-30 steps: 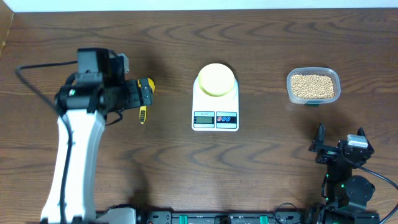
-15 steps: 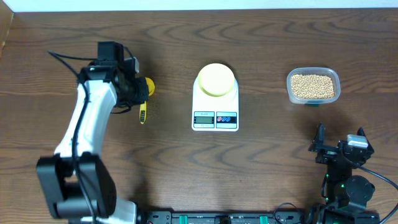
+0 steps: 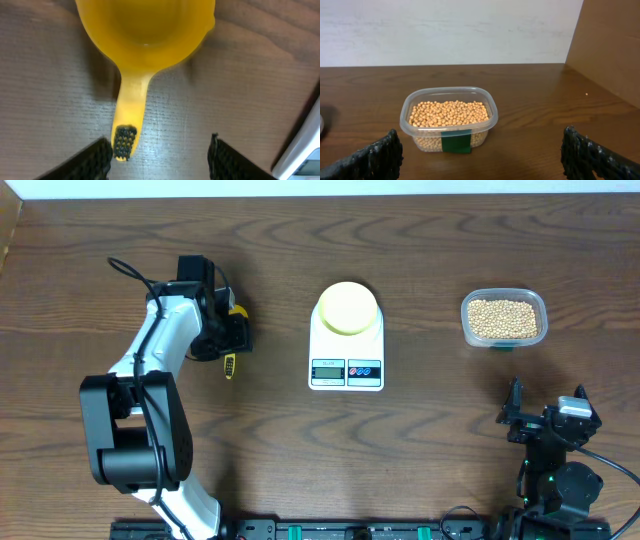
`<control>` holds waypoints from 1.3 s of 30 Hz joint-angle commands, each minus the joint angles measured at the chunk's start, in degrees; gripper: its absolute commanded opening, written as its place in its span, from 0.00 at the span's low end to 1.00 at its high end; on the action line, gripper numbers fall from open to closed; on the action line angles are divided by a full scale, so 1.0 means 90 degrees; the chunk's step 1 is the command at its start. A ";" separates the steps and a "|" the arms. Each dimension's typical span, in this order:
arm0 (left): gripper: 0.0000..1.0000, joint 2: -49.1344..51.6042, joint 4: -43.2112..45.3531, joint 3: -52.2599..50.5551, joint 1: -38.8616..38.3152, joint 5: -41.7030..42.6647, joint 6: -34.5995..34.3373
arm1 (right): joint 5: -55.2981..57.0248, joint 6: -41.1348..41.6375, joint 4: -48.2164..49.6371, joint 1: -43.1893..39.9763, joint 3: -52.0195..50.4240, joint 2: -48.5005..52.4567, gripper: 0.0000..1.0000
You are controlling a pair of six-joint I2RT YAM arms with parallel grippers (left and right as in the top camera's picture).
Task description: Scoop item into bowl and weigh 50g on scale
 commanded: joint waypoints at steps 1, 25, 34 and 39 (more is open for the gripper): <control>0.64 -0.0017 0.0243 -0.0012 -0.0010 -0.0716 0.0092 | 0.0032 0.0083 -0.0032 0.0022 -0.0005 -0.0010 0.99; 0.55 -0.0010 0.1727 -0.0913 -0.0182 -0.0750 0.0085 | 0.0032 0.0083 -0.0032 0.0022 -0.0005 -0.0010 0.99; 0.55 -0.0010 0.2407 -0.1396 -0.0182 -0.0750 0.0063 | 0.0032 0.0083 -0.0032 0.0022 -0.0005 -0.0010 0.99; 0.54 -0.0010 0.2715 -0.1438 -0.0182 -0.0750 0.0061 | 0.0032 0.0083 -0.0032 0.0022 -0.0005 -0.0010 0.99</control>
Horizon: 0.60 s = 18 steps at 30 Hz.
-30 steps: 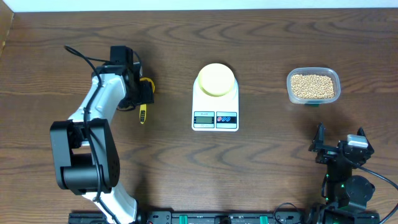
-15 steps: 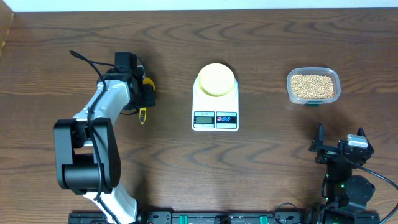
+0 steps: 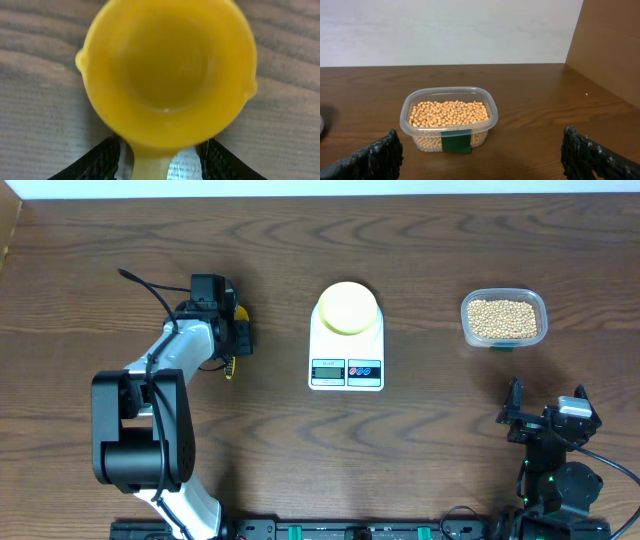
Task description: Scoop item into bowl and weigh 50g on scale
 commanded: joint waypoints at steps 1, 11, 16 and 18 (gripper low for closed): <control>0.51 0.0002 0.0075 -0.0063 0.0002 -0.0034 0.0010 | 0.0032 0.0083 -0.0032 0.0022 -0.0005 -0.0010 0.99; 0.34 0.0002 -0.0177 -0.0063 0.0002 -0.0032 -0.0782 | 0.0032 0.0083 -0.0032 0.0022 -0.0005 -0.0010 0.99; 0.31 0.0002 -0.0391 -0.0063 0.0002 -0.0029 -0.1753 | 0.0032 0.0083 -0.0032 0.0022 -0.0005 -0.0010 0.99; 0.31 0.0002 -0.0352 -0.0063 0.0002 -0.0034 -0.1778 | 0.0032 0.0083 -0.0032 0.0022 -0.0005 -0.0010 0.99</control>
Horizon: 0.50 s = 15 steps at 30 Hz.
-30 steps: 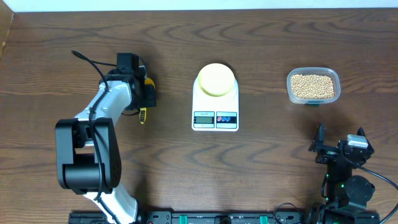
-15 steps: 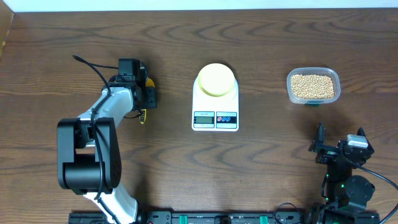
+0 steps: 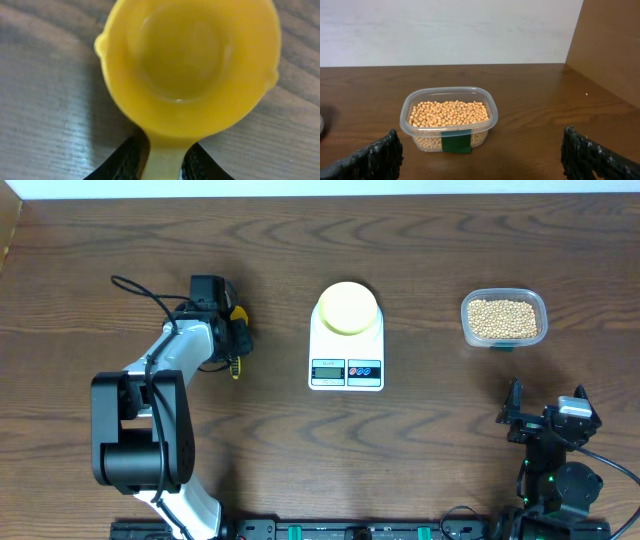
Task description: Scoop item into bowl and weigh 50g on scale
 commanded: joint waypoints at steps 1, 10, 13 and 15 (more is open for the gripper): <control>0.31 0.0034 -0.0046 -0.0070 0.0005 -0.0034 -0.0534 | 0.0032 0.0083 -0.0032 0.0022 -0.0005 -0.0010 0.99; 0.86 0.0034 0.0202 -0.0070 0.0005 -0.0032 -0.0148 | 0.0032 0.0083 -0.0032 0.0022 -0.0005 -0.0010 0.99; 0.54 0.0034 0.0204 -0.0070 0.0002 -0.0034 -0.0124 | 0.0032 0.0083 -0.0032 0.0022 -0.0005 -0.0010 0.99; 0.35 0.0034 0.0233 -0.0070 0.0005 -0.0034 -0.0124 | 0.0032 0.0083 -0.0032 0.0022 -0.0005 -0.0010 0.99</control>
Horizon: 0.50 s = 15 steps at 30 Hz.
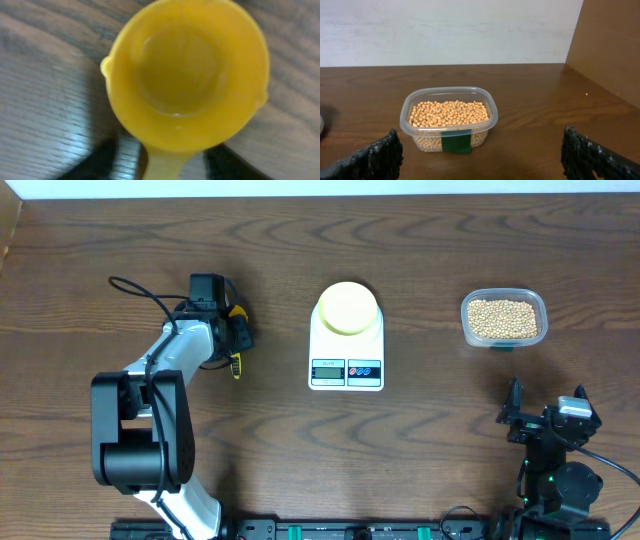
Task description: Scoop item into bowl and weigh 50g on scale
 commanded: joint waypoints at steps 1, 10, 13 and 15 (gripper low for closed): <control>0.30 0.0044 0.0007 -0.0058 0.0005 -0.0024 0.0134 | 0.0032 0.0080 -0.0032 0.0022 -0.0005 -0.0010 0.99; 0.25 0.0044 0.0012 -0.0058 0.0005 -0.0017 0.0155 | 0.0032 0.0080 -0.0032 0.0022 -0.0005 -0.0010 0.99; 0.22 0.0044 0.0012 -0.0058 0.0005 -0.0017 0.0151 | 0.0032 0.0080 -0.0032 0.0022 -0.0005 -0.0010 0.99; 0.21 0.0044 0.0017 -0.0058 0.0005 -0.0017 0.0151 | 0.0032 0.0080 -0.0032 0.0022 -0.0005 -0.0010 0.99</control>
